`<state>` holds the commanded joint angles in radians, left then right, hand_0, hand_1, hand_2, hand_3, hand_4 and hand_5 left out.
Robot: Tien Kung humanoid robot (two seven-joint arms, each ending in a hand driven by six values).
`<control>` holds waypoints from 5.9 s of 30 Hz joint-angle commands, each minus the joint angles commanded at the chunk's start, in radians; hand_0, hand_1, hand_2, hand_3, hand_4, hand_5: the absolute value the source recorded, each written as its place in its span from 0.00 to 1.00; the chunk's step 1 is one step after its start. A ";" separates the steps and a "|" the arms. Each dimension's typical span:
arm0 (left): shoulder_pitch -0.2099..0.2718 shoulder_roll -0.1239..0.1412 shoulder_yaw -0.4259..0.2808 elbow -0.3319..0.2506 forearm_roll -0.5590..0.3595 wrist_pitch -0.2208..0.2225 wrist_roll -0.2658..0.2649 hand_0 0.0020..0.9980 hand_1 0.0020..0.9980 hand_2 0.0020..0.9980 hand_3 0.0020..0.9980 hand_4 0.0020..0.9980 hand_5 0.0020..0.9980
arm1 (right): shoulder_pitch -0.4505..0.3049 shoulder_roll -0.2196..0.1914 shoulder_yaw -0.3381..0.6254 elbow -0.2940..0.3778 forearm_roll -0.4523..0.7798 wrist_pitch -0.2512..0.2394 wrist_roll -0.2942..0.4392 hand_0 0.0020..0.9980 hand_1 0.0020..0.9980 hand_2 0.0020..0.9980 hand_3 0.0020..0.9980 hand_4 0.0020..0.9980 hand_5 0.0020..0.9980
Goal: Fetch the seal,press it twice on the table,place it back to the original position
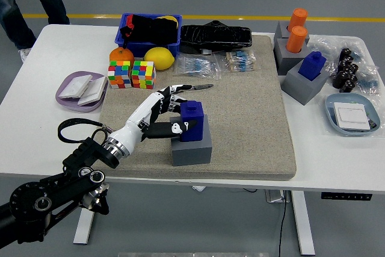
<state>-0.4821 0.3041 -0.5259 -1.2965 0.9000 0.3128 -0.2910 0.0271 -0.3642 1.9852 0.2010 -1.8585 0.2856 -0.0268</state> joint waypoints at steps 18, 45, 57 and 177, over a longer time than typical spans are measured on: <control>-0.014 0.050 -0.109 -0.053 0.036 0.005 0.008 0.54 0.47 0.42 0.82 0.67 0.00 | -0.002 -0.001 0.002 0.000 0.000 0.001 0.001 0.79 0.69 0.67 0.61 0.80 0.45; 0.094 0.058 -0.206 0.114 0.028 0.034 -0.053 0.55 0.48 0.42 0.82 0.67 0.00 | -0.013 0.003 -0.004 0.002 0.001 0.003 0.004 0.79 0.69 0.67 0.61 0.80 0.46; 0.122 0.051 -0.226 0.159 0.014 0.042 -0.089 0.55 0.49 0.42 0.82 0.67 0.00 | -0.011 0.005 0.003 0.003 0.002 0.006 0.008 0.79 0.69 0.66 0.61 0.80 0.45; 0.022 0.072 -0.108 -0.054 0.053 0.040 -0.039 0.55 0.51 0.43 0.80 0.69 0.00 | -0.001 0.002 -0.005 0.007 0.009 0.012 0.010 0.79 0.69 0.66 0.62 0.81 0.46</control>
<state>-0.4604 0.3757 -0.6338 -1.3501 0.9535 0.3524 -0.3303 0.0258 -0.3626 1.9803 0.2084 -1.8497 0.2972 -0.0171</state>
